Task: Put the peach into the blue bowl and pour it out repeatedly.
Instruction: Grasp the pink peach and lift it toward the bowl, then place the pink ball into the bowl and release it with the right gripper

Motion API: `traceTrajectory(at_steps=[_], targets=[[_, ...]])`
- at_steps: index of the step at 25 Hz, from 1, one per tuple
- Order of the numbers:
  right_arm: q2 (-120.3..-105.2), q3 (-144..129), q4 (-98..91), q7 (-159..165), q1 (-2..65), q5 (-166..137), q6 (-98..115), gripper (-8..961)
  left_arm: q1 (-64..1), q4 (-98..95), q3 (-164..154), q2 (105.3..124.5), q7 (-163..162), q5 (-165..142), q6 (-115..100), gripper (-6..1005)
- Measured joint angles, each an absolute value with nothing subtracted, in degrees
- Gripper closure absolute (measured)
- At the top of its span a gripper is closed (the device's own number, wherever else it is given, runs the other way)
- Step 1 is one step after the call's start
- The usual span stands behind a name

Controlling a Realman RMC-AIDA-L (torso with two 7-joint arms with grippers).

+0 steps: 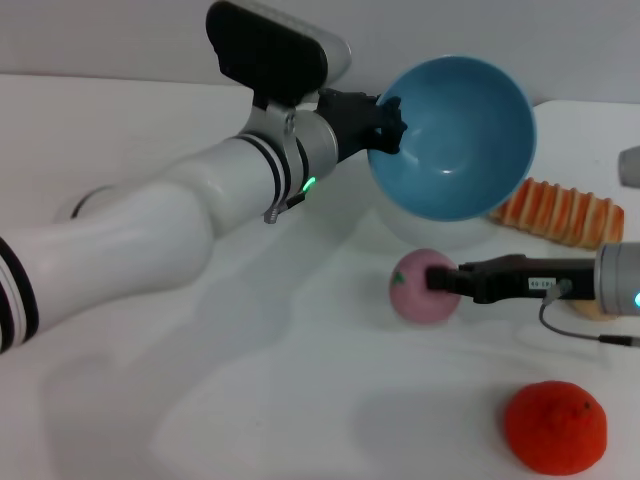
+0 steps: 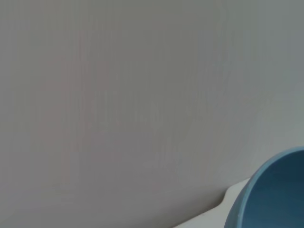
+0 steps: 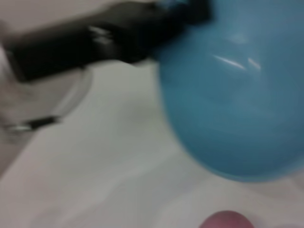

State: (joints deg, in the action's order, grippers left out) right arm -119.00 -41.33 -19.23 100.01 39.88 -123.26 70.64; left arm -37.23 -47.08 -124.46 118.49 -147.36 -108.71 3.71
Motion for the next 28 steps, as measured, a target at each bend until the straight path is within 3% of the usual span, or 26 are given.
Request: traceTrajectory(at_steps=[5,14,19,28], targets=[[-119.00,-44.0,-32.0,101.9,38.6,-122.7,84.7,862,-37.4,-44.7,-128.7,118.66,-145.1,-110.2,9.6,1000],[-118.99,-43.5,-50.7,109.2,35.4,-120.1,89.6,904,-38.0,-44.4,-129.1,118.52,-144.5,-110.9,6.1,1000],[-118.82,-43.4,-53.3,110.7,35.3,-121.9,87.9,879,-40.8,-44.5,-123.4,118.50,-144.2,-111.0,-5.5,1001],[-118.86,-43.5,-50.4,112.9,34.5,-125.9,78.0,835,-42.9,-44.8,-123.0,118.68,-144.2,-111.8,-7.4,1001]])
